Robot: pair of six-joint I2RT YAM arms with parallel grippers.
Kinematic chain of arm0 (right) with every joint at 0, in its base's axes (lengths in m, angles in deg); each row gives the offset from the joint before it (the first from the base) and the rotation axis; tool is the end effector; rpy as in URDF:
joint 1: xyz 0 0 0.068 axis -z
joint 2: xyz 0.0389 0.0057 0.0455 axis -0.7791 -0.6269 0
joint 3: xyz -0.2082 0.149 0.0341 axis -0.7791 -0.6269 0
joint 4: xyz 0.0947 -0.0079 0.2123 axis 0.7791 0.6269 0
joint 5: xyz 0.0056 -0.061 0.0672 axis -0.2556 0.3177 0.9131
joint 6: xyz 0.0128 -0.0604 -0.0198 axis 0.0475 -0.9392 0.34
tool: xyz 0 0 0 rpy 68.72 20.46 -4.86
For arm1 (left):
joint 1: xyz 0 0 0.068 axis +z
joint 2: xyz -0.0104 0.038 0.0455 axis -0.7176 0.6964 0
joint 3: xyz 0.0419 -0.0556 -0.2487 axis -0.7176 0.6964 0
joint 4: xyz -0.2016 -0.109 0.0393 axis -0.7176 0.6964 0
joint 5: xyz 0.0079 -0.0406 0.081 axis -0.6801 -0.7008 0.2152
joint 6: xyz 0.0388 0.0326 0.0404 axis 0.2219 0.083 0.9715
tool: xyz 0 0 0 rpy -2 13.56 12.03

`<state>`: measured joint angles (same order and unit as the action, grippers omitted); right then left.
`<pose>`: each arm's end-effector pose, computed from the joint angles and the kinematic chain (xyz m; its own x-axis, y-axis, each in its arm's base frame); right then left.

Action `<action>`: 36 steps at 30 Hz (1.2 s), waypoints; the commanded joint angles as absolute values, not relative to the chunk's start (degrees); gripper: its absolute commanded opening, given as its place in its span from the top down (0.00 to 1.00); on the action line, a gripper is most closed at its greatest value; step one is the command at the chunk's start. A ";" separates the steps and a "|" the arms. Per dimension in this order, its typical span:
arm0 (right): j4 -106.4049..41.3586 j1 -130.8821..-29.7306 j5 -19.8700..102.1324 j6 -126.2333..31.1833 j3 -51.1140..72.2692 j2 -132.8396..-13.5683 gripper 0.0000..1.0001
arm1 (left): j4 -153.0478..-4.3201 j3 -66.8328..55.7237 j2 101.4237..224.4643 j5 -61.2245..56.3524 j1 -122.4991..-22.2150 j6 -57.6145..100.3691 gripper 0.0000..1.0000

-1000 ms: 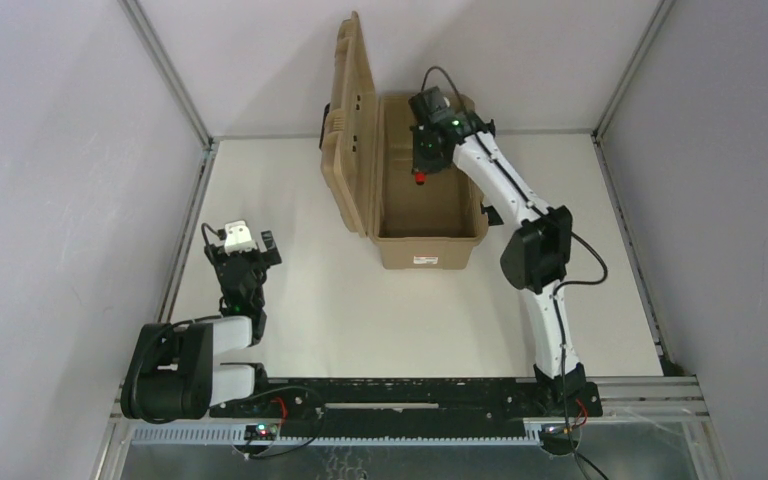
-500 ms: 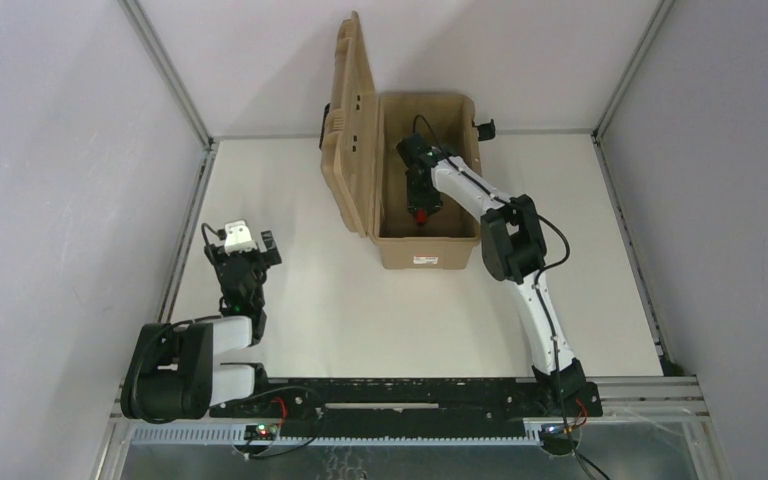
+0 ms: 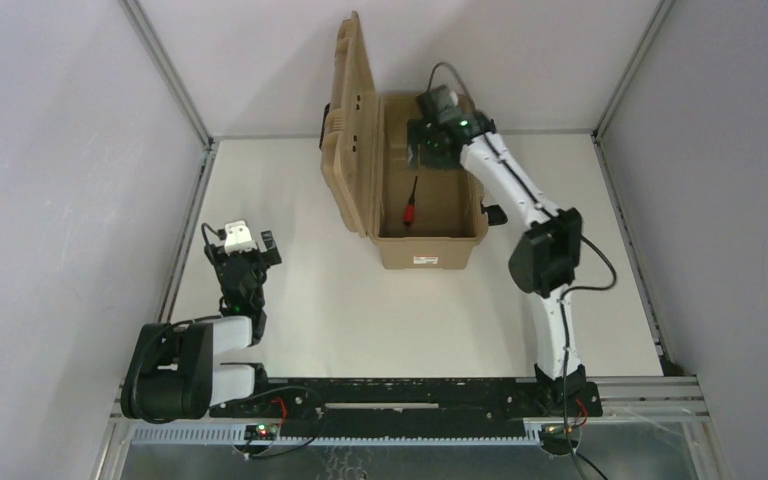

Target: Put the screwdriver in the bin

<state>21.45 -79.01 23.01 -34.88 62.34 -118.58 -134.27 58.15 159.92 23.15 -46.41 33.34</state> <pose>0.4059 0.2040 0.2776 -0.7925 -0.0480 -0.6080 -0.1058 0.9926 0.0594 0.2143 0.0129 0.1717 -0.1104 0.0074 -0.9939 -0.2861 0.9574 0.0390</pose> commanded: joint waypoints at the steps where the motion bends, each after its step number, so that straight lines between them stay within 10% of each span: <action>1: 23.57 -74.76 23.05 -40.08 65.14 -107.99 0.16 | -137.31 55.61 159.75 22.71 -46.03 33.31 0.00; 18: 13.39 -45.90 32.70 -56.15 46.94 -96.30 0.00 | -137.31 55.62 159.78 22.75 -46.03 33.32 0.00; 36: 3.66 -44.06 27.45 -61.47 37.15 -91.00 0.00 | -137.31 55.63 159.77 22.76 -46.03 33.32 0.00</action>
